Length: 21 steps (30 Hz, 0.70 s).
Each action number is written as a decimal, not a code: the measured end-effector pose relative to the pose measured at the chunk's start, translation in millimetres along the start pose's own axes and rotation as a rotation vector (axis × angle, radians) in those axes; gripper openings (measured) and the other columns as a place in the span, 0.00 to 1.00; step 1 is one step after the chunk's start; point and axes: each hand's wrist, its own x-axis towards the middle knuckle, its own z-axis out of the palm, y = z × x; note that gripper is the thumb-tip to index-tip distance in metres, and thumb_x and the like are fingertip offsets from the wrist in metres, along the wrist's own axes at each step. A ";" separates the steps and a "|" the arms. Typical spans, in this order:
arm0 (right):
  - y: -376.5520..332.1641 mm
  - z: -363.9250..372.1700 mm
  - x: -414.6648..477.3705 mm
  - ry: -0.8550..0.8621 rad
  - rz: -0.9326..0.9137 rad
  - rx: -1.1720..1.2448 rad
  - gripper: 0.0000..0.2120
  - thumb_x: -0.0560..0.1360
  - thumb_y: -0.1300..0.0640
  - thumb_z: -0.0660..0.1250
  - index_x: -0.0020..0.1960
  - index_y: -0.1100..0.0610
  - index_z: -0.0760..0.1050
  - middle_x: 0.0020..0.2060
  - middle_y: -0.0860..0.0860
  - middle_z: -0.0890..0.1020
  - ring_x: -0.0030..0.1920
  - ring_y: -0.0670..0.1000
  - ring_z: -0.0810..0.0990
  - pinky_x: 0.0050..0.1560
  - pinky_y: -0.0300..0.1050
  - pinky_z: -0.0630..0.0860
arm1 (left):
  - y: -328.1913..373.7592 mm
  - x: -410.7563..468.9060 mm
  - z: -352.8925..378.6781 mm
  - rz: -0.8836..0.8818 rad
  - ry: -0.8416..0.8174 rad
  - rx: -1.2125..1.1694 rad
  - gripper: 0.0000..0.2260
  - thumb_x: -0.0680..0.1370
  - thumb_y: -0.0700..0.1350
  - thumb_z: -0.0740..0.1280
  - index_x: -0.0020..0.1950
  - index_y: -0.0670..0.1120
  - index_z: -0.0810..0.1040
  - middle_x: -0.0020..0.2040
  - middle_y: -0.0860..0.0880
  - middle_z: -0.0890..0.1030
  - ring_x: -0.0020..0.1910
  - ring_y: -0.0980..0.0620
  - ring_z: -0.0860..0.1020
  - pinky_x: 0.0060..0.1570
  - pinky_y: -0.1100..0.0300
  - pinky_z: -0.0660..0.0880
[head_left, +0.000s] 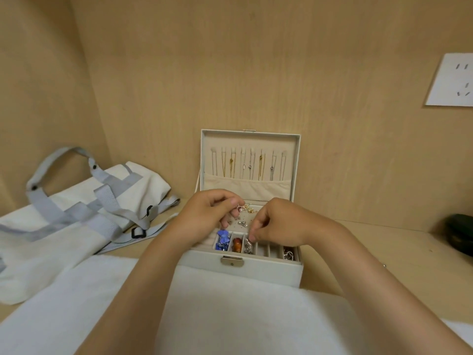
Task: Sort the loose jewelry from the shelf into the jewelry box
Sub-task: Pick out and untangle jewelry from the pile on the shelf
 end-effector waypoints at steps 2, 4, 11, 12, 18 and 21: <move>-0.8 -2.7 -2.1 0.020 -0.004 0.033 0.03 0.73 0.52 0.74 0.44 0.49 0.86 0.37 0.37 0.85 0.40 0.36 0.80 0.48 0.37 0.77 | 1.3 0.1 -0.9 -0.019 0.008 -0.022 0.08 0.82 0.42 0.64 0.52 0.48 0.84 0.43 0.50 0.85 0.33 0.57 0.76 0.34 0.68 0.74; -1.0 -5.3 -2.1 0.137 -0.037 0.095 0.03 0.75 0.54 0.72 0.44 0.50 0.85 0.37 0.41 0.84 0.37 0.36 0.79 0.44 0.35 0.75 | 2.6 -0.7 -1.8 -0.032 -0.005 -0.039 0.08 0.81 0.41 0.65 0.53 0.48 0.84 0.43 0.51 0.86 0.34 0.57 0.77 0.32 0.70 0.72; -15.7 -10.9 -4.6 0.305 -0.094 0.544 0.04 0.76 0.59 0.72 0.50 0.56 0.83 0.41 0.55 0.85 0.28 0.48 0.76 0.28 0.35 0.72 | 11.3 -2.3 -0.5 -0.040 -0.002 -0.133 0.04 0.78 0.40 0.70 0.52 0.43 0.82 0.44 0.46 0.87 0.35 0.49 0.80 0.27 0.69 0.71; -16.9 -10.8 -4.1 0.318 -0.108 0.545 0.04 0.75 0.59 0.73 0.50 0.56 0.84 0.41 0.54 0.86 0.28 0.49 0.76 0.28 0.35 0.73 | 13.2 -1.7 0.0 -0.034 0.013 -0.140 0.03 0.78 0.40 0.70 0.51 0.43 0.82 0.44 0.46 0.87 0.35 0.48 0.81 0.27 0.69 0.71; -18.4 -9.3 3.9 0.417 -0.161 0.584 0.04 0.72 0.62 0.76 0.47 0.58 0.85 0.41 0.54 0.86 0.26 0.48 0.75 0.31 0.39 0.76 | 19.8 2.1 1.5 0.005 0.122 -0.094 0.06 0.78 0.48 0.70 0.49 0.46 0.84 0.42 0.50 0.87 0.33 0.50 0.83 0.27 0.72 0.70; -20.5 -9.7 5.1 0.432 -0.158 0.628 0.07 0.71 0.65 0.76 0.49 0.60 0.84 0.39 0.55 0.85 0.25 0.48 0.75 0.27 0.36 0.73 | 21.6 4.1 5.5 0.017 0.156 -0.082 0.07 0.79 0.49 0.69 0.49 0.46 0.85 0.41 0.51 0.87 0.30 0.51 0.82 0.26 0.73 0.69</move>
